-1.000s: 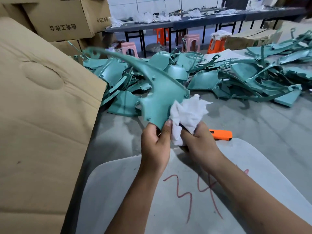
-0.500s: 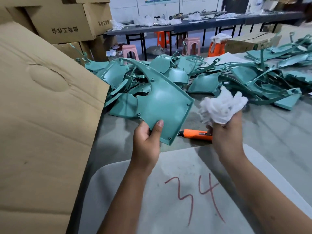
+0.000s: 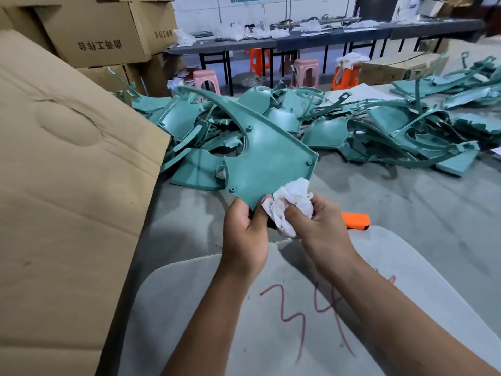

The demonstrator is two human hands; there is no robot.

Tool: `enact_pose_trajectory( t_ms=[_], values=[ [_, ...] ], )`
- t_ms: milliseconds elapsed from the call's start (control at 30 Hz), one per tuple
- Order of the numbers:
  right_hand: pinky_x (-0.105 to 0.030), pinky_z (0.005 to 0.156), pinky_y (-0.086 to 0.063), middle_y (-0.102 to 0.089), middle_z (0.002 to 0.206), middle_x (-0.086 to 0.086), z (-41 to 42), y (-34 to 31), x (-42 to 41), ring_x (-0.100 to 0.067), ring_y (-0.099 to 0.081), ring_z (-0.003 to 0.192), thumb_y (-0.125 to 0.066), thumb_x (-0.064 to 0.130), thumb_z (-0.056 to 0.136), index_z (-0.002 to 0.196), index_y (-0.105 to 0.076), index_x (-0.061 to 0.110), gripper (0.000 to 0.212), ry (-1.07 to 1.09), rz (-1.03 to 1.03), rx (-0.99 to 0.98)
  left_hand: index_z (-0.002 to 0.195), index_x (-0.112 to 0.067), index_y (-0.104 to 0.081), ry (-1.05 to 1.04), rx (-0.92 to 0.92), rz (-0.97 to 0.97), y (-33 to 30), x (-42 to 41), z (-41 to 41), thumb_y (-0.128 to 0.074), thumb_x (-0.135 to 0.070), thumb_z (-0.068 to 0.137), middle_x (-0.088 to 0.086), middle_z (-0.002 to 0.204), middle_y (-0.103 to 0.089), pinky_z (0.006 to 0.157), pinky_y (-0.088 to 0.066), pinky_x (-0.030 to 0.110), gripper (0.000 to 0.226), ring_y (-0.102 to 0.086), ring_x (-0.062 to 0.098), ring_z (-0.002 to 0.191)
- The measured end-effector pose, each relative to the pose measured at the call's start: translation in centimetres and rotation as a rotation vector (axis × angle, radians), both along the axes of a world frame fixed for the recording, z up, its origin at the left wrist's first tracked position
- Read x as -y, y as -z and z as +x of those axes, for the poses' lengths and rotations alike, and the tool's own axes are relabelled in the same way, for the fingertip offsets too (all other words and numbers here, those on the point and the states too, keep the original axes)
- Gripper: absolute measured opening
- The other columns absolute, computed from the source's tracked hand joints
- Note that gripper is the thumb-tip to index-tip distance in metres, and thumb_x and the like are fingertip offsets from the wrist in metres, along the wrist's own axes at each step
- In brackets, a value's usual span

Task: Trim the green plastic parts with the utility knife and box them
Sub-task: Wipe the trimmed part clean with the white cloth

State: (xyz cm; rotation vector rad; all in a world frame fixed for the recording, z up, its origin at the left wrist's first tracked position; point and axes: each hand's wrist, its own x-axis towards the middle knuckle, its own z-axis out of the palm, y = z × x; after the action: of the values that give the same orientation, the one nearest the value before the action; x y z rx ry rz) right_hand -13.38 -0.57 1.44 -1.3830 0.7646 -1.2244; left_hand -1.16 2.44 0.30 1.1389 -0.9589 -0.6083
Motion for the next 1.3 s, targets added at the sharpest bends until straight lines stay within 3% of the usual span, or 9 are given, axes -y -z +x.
enact_pose_trajectory(
  t_ms=[267,433,500,600,800,967,1067,1167,1300],
  values=[
    [-0.021,0.053,-0.051,-0.072,0.066,0.008,-2.0,-0.7,2.4,-0.004,-0.064,0.058,-0.068,0.016,0.1,0.081,-0.071,0.013,0.019,0.3,0.119,0.075,0.121,-0.014,-0.064,0.237,0.245,0.068,-0.2,-0.8,1.8,-0.056,-0.027,0.099,-0.001,0.117,-0.074,0.101,-0.053,0.052,0.027,-0.068,0.02,0.113],
    [-0.025,0.059,-0.036,-0.053,0.065,0.006,-4.1,-0.3,3.6,-0.012,-0.044,0.062,-0.058,0.022,0.094,0.072,-0.054,0.014,0.024,0.522,-0.694,-0.505,0.13,-0.015,-0.061,0.284,0.212,0.076,-1.2,-1.3,3.5,-0.055,-0.023,0.1,0.001,0.126,-0.071,0.108,-0.047,0.053,0.032,-0.065,0.021,0.122],
    [-0.018,0.059,-0.031,-0.046,0.068,0.005,-4.7,-0.4,4.2,-0.011,-0.036,0.064,-0.057,0.023,0.099,0.074,-0.049,0.016,0.027,0.611,-0.79,-0.522,0.134,-0.015,-0.06,0.296,0.231,0.102,-1.3,-1.7,4.8,-0.054,-0.023,0.1,-0.001,0.129,-0.07,0.11,-0.046,0.051,0.035,-0.064,0.02,0.124],
    [-0.026,0.059,-0.033,-0.05,0.069,0.005,-5.4,-0.7,4.5,-0.007,-0.042,0.065,-0.051,0.03,0.103,0.08,-0.058,0.01,0.032,0.691,-0.54,-0.314,0.136,-0.014,-0.059,0.303,0.24,0.118,-1.4,-2.0,5.9,-0.053,-0.022,0.099,-0.001,0.129,-0.07,0.11,-0.047,0.048,0.038,-0.063,0.019,0.125],
    [-0.013,0.063,-0.05,-0.073,0.079,0.011,-3.2,-0.3,2.8,-0.003,-0.066,0.069,-0.069,0.015,0.099,0.096,-0.071,0.017,0.004,-0.046,-0.207,-0.215,0.131,-0.011,-0.062,0.268,0.26,0.072,-1.1,-1.5,5.2,-0.054,-0.011,0.105,-0.005,0.125,-0.072,0.1,-0.049,0.023,0.028,-0.065,0.011,0.12],
    [-0.024,0.049,-0.053,-0.068,0.064,0.007,-2.1,-0.1,3.0,-0.009,-0.061,0.054,-0.07,0.018,0.099,0.082,-0.072,0.015,0.018,0.154,-0.088,-0.096,0.101,-0.014,-0.07,0.122,-0.028,0.036,-1.7,-1.1,3.5,-0.064,-0.027,0.099,-0.001,0.094,-0.074,0.081,-0.053,0.03,0.014,-0.066,0.014,0.089],
    [-0.029,0.046,-0.054,-0.067,0.06,0.006,-2.0,-0.1,3.2,-0.013,-0.063,0.049,-0.064,0.033,0.102,0.071,-0.073,0.022,0.035,0.311,0.045,0.021,0.124,-0.008,-0.065,0.361,-0.432,0.036,-2.0,-1.5,2.2,-0.073,-0.045,0.085,0.017,0.12,-0.071,0.078,-0.059,0.039,0.055,-0.069,0.027,0.103],
    [-0.039,0.061,-0.054,-0.064,0.059,0.01,-2.6,0.1,3.8,-0.013,-0.059,0.057,-0.061,0.051,0.094,0.064,-0.072,0.026,0.04,0.452,0.097,0.018,0.132,-0.013,-0.061,0.535,-0.361,0.032,-2.2,-1.8,1.4,-0.084,-0.027,0.08,0.017,0.129,-0.067,0.089,-0.058,0.039,0.059,-0.067,0.029,0.111],
    [-0.054,0.068,-0.057,-0.069,0.068,-0.005,-2.3,0.5,3.3,-0.02,-0.06,0.066,-0.058,0.057,0.091,0.072,-0.068,0.009,0.053,0.485,0.045,-0.072,0.115,-0.037,-0.073,0.439,-0.106,-0.01,-1.9,-1.7,-1.1,-0.08,-0.014,0.085,0.001,0.118,-0.075,0.089,-0.058,0.035,0.039,-0.071,0.019,0.11]
  ],
)
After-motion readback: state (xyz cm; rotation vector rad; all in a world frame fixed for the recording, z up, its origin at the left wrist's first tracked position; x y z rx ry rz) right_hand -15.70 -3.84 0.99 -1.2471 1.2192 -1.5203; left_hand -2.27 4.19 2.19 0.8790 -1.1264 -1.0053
